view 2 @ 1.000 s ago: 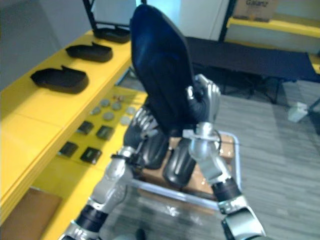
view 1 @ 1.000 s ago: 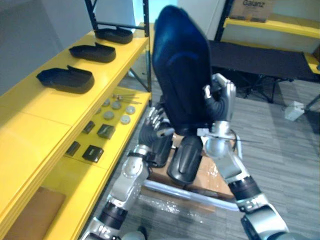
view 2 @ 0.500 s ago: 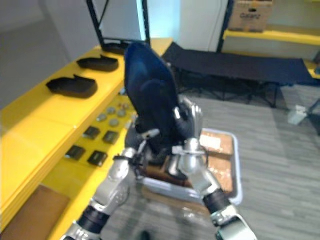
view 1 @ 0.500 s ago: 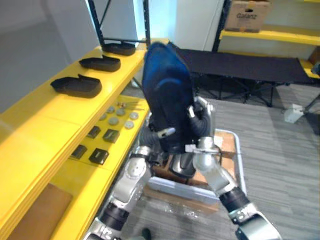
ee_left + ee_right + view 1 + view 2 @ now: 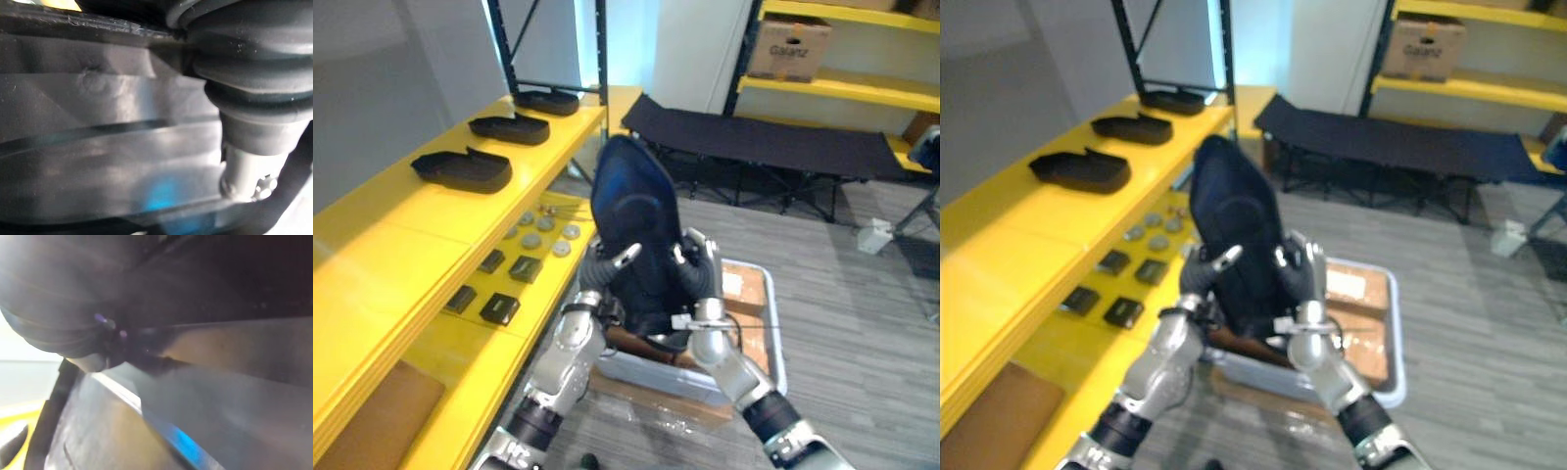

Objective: Walk over and take plastic housings, then place them on the shelf

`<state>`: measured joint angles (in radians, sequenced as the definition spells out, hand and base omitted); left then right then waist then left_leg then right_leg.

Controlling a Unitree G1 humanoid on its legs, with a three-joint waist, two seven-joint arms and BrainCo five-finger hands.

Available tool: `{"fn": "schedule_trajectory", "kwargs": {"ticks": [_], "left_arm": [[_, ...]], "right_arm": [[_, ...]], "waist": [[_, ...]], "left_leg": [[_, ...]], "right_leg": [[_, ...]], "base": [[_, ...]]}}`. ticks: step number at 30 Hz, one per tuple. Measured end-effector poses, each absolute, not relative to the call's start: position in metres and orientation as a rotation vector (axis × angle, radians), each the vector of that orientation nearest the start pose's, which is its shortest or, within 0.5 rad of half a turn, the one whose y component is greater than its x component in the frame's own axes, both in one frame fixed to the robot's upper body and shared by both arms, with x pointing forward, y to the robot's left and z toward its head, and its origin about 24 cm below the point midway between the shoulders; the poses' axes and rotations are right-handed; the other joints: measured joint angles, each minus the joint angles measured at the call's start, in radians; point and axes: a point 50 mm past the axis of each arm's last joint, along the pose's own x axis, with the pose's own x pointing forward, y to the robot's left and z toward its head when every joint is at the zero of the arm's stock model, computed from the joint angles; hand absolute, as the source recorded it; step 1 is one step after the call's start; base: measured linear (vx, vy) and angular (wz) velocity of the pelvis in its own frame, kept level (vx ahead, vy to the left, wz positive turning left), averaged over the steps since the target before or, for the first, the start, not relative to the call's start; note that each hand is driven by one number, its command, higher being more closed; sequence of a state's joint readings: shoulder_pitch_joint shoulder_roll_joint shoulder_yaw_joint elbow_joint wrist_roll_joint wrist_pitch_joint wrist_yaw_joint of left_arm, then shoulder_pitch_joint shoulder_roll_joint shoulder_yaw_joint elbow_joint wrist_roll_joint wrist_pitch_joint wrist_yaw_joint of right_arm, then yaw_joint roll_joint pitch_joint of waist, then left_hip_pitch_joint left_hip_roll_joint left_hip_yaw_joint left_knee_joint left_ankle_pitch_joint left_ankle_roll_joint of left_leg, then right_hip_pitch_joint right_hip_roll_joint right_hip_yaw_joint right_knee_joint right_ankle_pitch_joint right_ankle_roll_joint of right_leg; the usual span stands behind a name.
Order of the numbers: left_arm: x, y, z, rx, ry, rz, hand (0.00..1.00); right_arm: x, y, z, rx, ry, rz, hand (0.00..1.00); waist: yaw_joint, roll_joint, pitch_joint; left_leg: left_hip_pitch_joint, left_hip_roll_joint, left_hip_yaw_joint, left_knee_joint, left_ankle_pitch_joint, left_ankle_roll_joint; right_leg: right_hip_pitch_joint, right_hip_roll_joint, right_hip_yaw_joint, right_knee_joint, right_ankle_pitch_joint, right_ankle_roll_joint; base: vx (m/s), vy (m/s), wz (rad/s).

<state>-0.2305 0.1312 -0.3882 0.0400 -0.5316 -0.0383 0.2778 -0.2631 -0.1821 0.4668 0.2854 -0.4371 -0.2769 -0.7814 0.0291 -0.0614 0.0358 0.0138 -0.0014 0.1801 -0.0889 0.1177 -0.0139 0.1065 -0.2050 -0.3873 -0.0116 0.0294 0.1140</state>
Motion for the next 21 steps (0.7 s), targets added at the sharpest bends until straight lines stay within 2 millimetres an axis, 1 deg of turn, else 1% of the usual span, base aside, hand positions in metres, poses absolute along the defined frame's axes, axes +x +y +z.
{"fn": "schedule_trajectory", "kwargs": {"ticks": [9, 18, 21], "left_arm": [[0.2805, 0.0842, 0.0721, -0.327, 0.0, -0.194, 1.0], [0.281, 0.0888, 0.0716, -0.308, -0.004, -0.225, 1.0], [0.2811, 0.089, 0.0707, -0.332, 0.007, -0.24, 1.0]], "right_arm": [[0.2704, -0.0853, 0.0631, -0.506, -0.511, -0.159, 1.0], [0.268, -0.0822, 0.0628, -0.498, -0.522, -0.167, 1.0], [0.2678, -0.082, 0.0632, -0.497, -0.525, -0.167, 1.0]], "waist": [[0.0, 0.0, -0.001], [0.0, -0.001, -0.002], [0.0, -0.001, -0.002]], "left_leg": [[-0.012, 0.021, -0.005, 0.0, 0.012, -0.009], [-0.015, 0.023, -0.005, 0.001, 0.014, -0.009], [-0.015, 0.023, -0.005, 0.001, 0.014, -0.009]], "right_leg": [[-0.002, 0.02, -0.001, -0.02, 0.016, -0.014], [0.001, 0.024, -0.001, -0.034, 0.026, -0.015], [0.001, 0.024, -0.001, -0.035, 0.026, -0.015]], "base": [[-0.02, 0.003, -0.01], [0.0, 0.0, 0.0], [0.0, 0.0, 0.0]]}}
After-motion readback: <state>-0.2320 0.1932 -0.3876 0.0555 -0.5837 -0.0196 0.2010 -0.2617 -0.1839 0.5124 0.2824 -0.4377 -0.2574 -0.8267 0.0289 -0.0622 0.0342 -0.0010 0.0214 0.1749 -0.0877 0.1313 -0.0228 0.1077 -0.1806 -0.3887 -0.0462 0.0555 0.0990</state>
